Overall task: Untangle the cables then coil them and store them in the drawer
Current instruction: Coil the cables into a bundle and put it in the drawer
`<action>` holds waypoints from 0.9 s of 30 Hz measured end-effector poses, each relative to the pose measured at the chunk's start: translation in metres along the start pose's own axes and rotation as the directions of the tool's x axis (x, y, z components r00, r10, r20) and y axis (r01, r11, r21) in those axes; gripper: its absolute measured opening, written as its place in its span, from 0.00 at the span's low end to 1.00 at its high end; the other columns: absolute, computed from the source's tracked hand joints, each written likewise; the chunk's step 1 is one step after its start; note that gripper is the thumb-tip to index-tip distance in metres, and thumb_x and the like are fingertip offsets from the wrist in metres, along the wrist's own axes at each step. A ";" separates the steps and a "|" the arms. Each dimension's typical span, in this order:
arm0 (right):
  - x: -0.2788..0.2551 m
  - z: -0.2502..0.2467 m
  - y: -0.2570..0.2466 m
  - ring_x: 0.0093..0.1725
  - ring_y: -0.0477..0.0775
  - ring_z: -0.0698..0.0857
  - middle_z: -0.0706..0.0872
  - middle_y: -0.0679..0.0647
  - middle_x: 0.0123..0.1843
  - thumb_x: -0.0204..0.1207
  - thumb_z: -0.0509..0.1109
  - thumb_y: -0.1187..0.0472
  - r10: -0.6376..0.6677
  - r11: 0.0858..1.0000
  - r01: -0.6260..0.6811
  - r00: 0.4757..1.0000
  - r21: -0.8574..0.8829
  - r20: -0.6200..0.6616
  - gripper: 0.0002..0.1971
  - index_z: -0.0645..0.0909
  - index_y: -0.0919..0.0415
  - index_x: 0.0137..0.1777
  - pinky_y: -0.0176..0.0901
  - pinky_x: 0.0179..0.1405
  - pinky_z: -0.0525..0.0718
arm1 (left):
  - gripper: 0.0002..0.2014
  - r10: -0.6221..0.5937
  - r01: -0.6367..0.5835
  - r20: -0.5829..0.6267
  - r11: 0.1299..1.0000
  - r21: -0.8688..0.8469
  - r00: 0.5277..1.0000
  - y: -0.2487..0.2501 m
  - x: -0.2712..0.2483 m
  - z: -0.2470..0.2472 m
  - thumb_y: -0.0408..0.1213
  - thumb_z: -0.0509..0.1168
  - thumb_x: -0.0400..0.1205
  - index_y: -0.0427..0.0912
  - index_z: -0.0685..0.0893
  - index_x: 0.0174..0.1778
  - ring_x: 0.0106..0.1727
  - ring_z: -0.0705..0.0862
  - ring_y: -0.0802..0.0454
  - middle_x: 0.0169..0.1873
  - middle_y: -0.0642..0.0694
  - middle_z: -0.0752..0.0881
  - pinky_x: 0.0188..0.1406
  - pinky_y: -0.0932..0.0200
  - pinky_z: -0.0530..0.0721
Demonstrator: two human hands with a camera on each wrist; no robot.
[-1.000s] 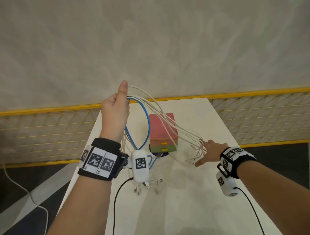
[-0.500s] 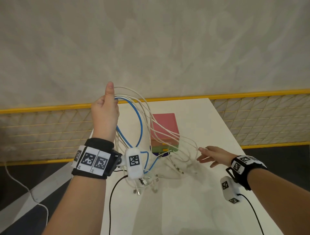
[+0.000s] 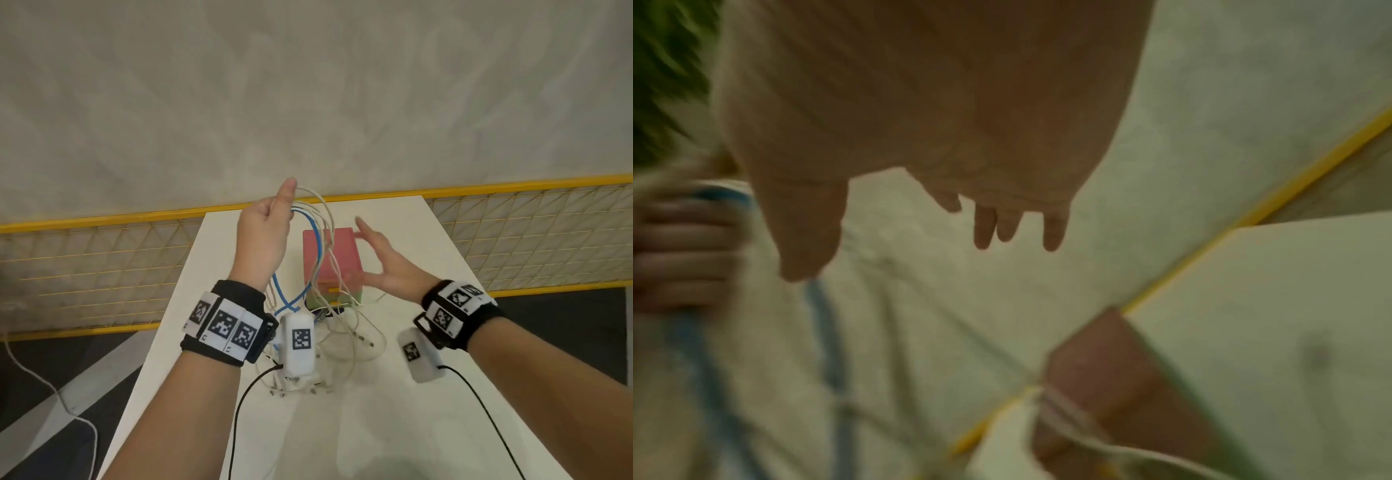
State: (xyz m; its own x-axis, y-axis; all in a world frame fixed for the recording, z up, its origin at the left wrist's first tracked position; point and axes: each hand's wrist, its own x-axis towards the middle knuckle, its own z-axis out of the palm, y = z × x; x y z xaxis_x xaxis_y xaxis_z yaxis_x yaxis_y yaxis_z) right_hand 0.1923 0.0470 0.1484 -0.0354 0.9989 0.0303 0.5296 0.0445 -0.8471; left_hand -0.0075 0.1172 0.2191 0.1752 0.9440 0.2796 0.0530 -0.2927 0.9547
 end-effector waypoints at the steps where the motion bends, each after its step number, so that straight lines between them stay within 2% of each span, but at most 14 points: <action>1: 0.005 0.008 -0.021 0.76 0.43 0.66 0.67 0.49 0.74 0.73 0.75 0.59 -0.093 0.991 0.096 0.995 0.094 -0.038 0.48 0.45 0.49 0.84 0.26 0.69 0.64 | 0.31 -0.004 0.003 0.030 1.000 0.010 1.000 0.000 -0.002 0.005 0.64 0.62 0.78 0.50 0.60 0.16 0.23 0.61 0.51 0.17 0.52 0.60 0.31 0.54 0.65; 2: 0.011 0.016 -0.036 0.73 0.45 0.71 0.72 0.51 0.71 0.73 0.75 0.64 -0.160 0.967 0.172 0.984 0.186 -0.079 0.45 0.49 0.53 0.83 0.25 0.68 0.69 | 0.31 -0.007 0.005 0.057 1.000 0.023 0.998 0.000 -0.004 0.009 0.63 0.62 0.79 0.50 0.63 0.14 0.22 0.62 0.52 0.15 0.55 0.62 0.32 0.54 0.67; 4: 0.020 0.030 -0.053 0.57 0.52 0.84 0.82 0.58 0.54 0.79 0.68 0.67 -0.222 0.923 0.254 0.965 0.289 -0.138 0.27 0.64 0.56 0.75 0.38 0.58 0.81 | 0.31 0.000 -0.003 0.075 0.999 0.032 0.997 0.004 -0.006 0.012 0.58 0.61 0.83 0.52 0.70 0.12 0.21 0.63 0.53 0.12 0.55 0.64 0.28 0.55 0.65; 6: 0.023 0.039 -0.046 0.37 0.53 0.82 0.79 0.56 0.40 0.84 0.57 0.66 -0.232 0.943 0.263 0.959 0.203 -0.164 0.10 0.70 0.53 0.61 0.47 0.42 0.81 | 0.30 0.012 -0.012 0.032 1.000 -0.027 0.999 0.009 -0.005 0.007 0.60 0.62 0.81 0.52 0.66 0.14 0.22 0.60 0.53 0.16 0.56 0.62 0.25 0.56 0.62; 8: 0.020 0.039 -0.020 0.32 0.50 0.75 0.76 0.52 0.38 0.85 0.53 0.63 -0.208 0.977 0.211 0.970 0.016 -0.125 0.06 0.69 0.56 0.57 0.44 0.35 0.76 | 0.29 0.007 -0.010 -0.030 0.995 -0.100 1.000 0.013 -0.002 -0.005 0.63 0.63 0.77 0.52 0.62 0.16 0.21 0.58 0.53 0.19 0.52 0.59 0.22 0.60 0.62; 10: 0.010 0.038 0.016 0.32 0.52 0.73 0.75 0.52 0.37 0.86 0.52 0.60 -0.141 0.975 0.134 0.990 -0.176 -0.030 0.07 0.65 0.62 0.58 0.41 0.34 0.73 | 0.29 -0.008 -0.005 -0.089 0.989 -0.146 0.996 0.017 0.000 -0.018 0.62 0.63 0.77 0.53 0.62 0.15 0.19 0.57 0.55 0.17 0.55 0.58 0.19 0.63 0.61; 13: -0.007 0.033 0.072 0.34 0.56 0.76 0.77 0.56 0.37 0.86 0.52 0.58 0.031 0.936 -0.007 0.998 -0.351 0.063 0.02 0.60 0.53 0.51 0.47 0.37 0.76 | 0.32 -0.018 -0.007 -0.152 0.987 -0.162 0.988 0.022 0.000 -0.030 0.59 0.62 0.82 0.53 0.63 0.13 0.18 0.58 0.57 0.15 0.58 0.59 0.18 0.63 0.59; 16: -0.019 0.029 0.104 0.37 0.54 0.74 0.74 0.55 0.40 0.85 0.55 0.58 0.183 0.895 -0.133 0.980 -0.425 0.078 0.06 0.65 0.54 0.45 0.51 0.44 0.77 | 0.31 -0.021 -0.011 -0.187 0.986 -0.168 0.982 0.025 -0.002 -0.030 0.57 0.61 0.83 0.53 0.61 0.15 0.19 0.58 0.56 0.16 0.56 0.59 0.17 0.64 0.61; 18: -0.027 0.029 0.122 0.51 0.60 0.76 0.75 0.58 0.52 0.84 0.57 0.55 0.206 0.752 -0.158 0.979 -0.640 0.000 0.10 0.75 0.61 0.52 0.52 0.52 0.77 | 0.30 -0.023 -0.017 -0.198 0.980 -0.199 0.980 0.029 -0.002 -0.029 0.56 0.62 0.84 0.53 0.61 0.17 0.19 0.57 0.56 0.17 0.55 0.59 0.16 0.67 0.61; 20: -0.029 0.025 0.131 0.55 0.62 0.76 0.73 0.59 0.60 0.84 0.57 0.52 0.240 0.597 -0.184 0.970 -0.781 -0.044 0.15 0.77 0.62 0.59 0.47 0.50 0.73 | 0.31 -0.022 -0.014 -0.175 0.979 -0.205 0.984 0.031 -0.002 -0.027 0.56 0.61 0.84 0.52 0.61 0.15 0.19 0.57 0.56 0.17 0.55 0.59 0.16 0.65 0.59; 23: -0.024 0.014 0.118 0.52 0.63 0.81 0.78 0.64 0.60 0.85 0.56 0.57 0.405 0.622 -0.293 0.914 -0.726 -0.021 0.14 0.76 0.66 0.59 0.46 0.45 0.73 | 0.31 -0.029 0.006 -0.124 0.983 -0.184 0.992 0.030 -0.004 -0.018 0.56 0.61 0.84 0.52 0.60 0.16 0.19 0.56 0.56 0.17 0.55 0.59 0.17 0.63 0.56; 25: -0.020 0.007 0.111 0.56 0.66 0.82 0.81 0.66 0.60 0.83 0.58 0.62 0.425 0.661 -0.413 0.894 -0.626 -0.141 0.12 0.77 0.67 0.59 0.45 0.45 0.72 | 0.30 -0.041 0.021 -0.108 0.983 -0.180 0.993 0.027 -0.006 -0.013 0.56 0.60 0.84 0.53 0.60 0.17 0.19 0.56 0.56 0.18 0.55 0.59 0.16 0.64 0.56; 26: -0.019 0.003 0.108 0.59 0.67 0.80 0.79 0.68 0.62 0.82 0.59 0.65 0.420 0.684 -0.468 0.880 -0.559 -0.223 0.12 0.75 0.68 0.62 0.45 0.48 0.73 | 0.29 -0.045 0.025 -0.109 0.983 -0.181 0.993 0.027 -0.006 -0.012 0.56 0.60 0.84 0.53 0.59 0.19 0.19 0.56 0.56 0.18 0.55 0.58 0.16 0.65 0.56; 27: -0.020 0.000 0.108 0.63 0.68 0.78 0.75 0.70 0.68 0.79 0.60 0.70 0.409 0.715 -0.495 0.869 -0.494 -0.279 0.18 0.70 0.67 0.70 0.47 0.53 0.74 | 0.29 -0.045 0.024 -0.110 0.983 -0.184 0.993 0.025 -0.006 -0.011 0.56 0.60 0.84 0.53 0.59 0.20 0.19 0.56 0.56 0.18 0.55 0.58 0.16 0.65 0.56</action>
State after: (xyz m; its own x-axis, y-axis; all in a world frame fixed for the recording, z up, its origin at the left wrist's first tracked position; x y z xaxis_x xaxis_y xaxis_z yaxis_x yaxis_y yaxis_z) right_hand 0.2497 0.0322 0.0564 0.4223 0.8899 -0.1723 0.8148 -0.4560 -0.3581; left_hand -0.0182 0.1060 0.2426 0.0640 0.9672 0.2459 -0.1247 -0.2367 0.9635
